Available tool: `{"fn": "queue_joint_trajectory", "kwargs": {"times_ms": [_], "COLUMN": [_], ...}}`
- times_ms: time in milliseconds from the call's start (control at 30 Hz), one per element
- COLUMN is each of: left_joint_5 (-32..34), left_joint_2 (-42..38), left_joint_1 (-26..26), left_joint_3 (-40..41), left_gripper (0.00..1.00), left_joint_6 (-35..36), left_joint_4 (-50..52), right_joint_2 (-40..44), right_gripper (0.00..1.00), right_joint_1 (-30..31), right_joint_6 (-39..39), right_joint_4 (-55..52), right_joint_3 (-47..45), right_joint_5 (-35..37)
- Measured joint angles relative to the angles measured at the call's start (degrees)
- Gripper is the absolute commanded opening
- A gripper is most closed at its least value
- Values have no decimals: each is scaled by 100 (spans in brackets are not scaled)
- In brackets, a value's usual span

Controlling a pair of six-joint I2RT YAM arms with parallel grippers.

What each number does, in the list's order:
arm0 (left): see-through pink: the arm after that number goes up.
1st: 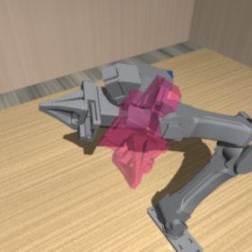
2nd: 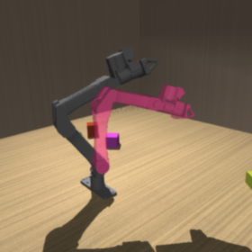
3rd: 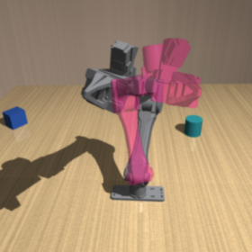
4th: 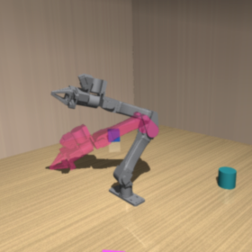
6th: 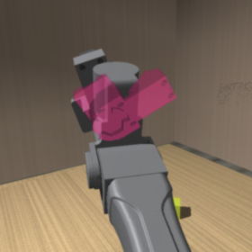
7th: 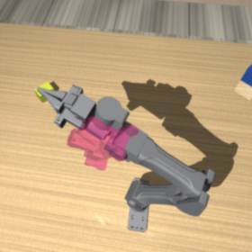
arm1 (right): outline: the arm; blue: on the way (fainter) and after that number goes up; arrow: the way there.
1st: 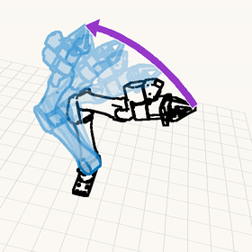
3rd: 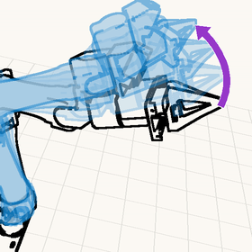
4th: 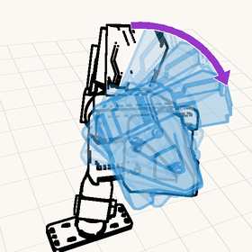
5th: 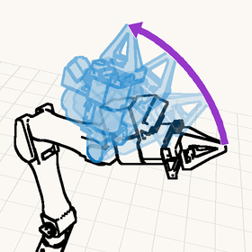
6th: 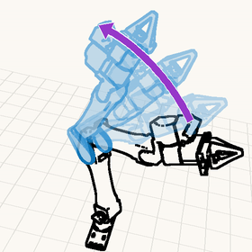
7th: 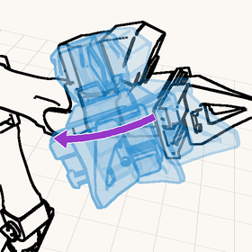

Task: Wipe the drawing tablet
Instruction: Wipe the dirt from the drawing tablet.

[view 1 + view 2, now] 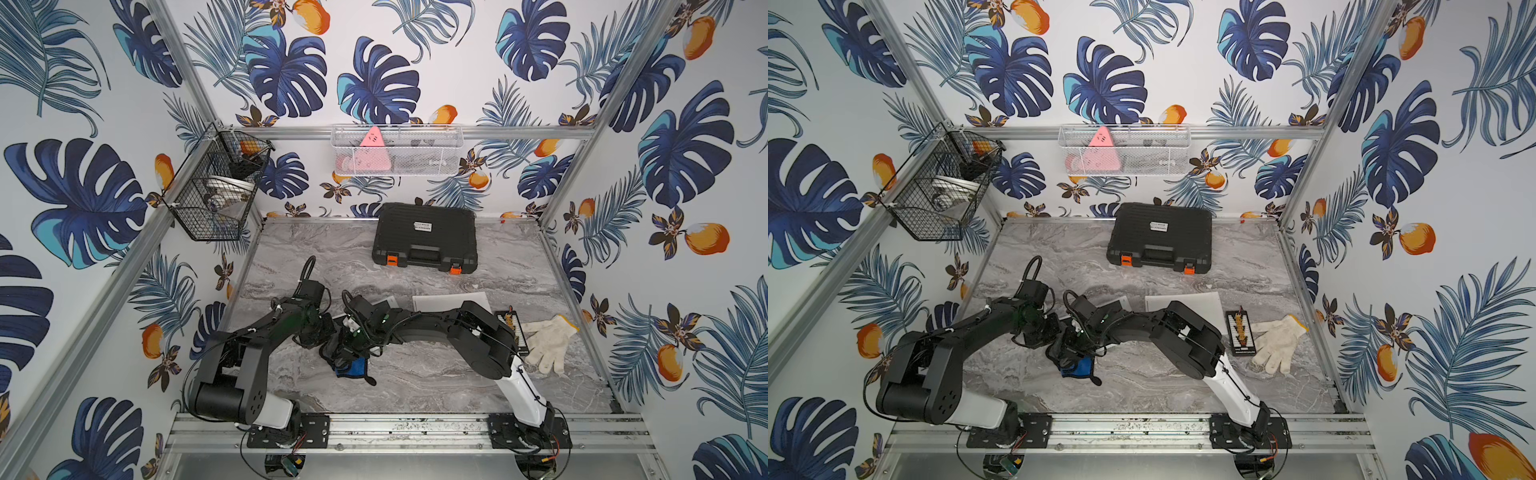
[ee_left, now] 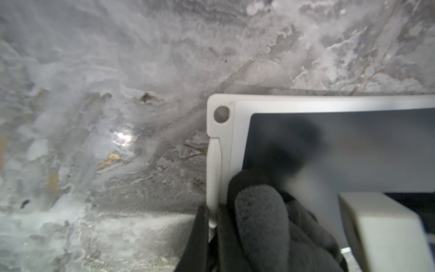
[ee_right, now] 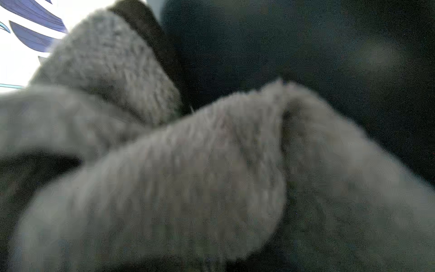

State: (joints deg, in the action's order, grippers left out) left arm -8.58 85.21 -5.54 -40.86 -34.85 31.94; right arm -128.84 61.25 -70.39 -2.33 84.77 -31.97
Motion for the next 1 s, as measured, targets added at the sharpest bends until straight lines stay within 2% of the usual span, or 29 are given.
{"fn": "queue_joint_trajectory", "kwargs": {"times_ms": [267, 533, 733, 867, 1000], "left_joint_5": [-63, -90, -79, -76, -83], "left_joint_2": [2, 37, 52, 68, 94], "left_joint_1": [-2, -2, -2, -2, -2], "left_joint_3": [0, -24, -63, -81, -94], "left_gripper": [10, 9, 9, 9, 9], "left_joint_6": [-42, -63, -63, -63, -63], "left_joint_4": [-74, -87, -52, -35, -20], "right_joint_2": [350, 1344, 1690, 1670, 1471], "right_gripper": [0, 0, 0, 0, 0], "right_joint_1": [-280, -1556, -2422, -2452, -2022], "right_joint_6": [-461, -380, 83, 463, 728], "right_joint_4": [960, 564, -203, -802, -1419], "right_joint_3": [-935, -2140, -2330, -2009, -1401], "right_joint_5": [-155, -103, -48, 144, 645]}}
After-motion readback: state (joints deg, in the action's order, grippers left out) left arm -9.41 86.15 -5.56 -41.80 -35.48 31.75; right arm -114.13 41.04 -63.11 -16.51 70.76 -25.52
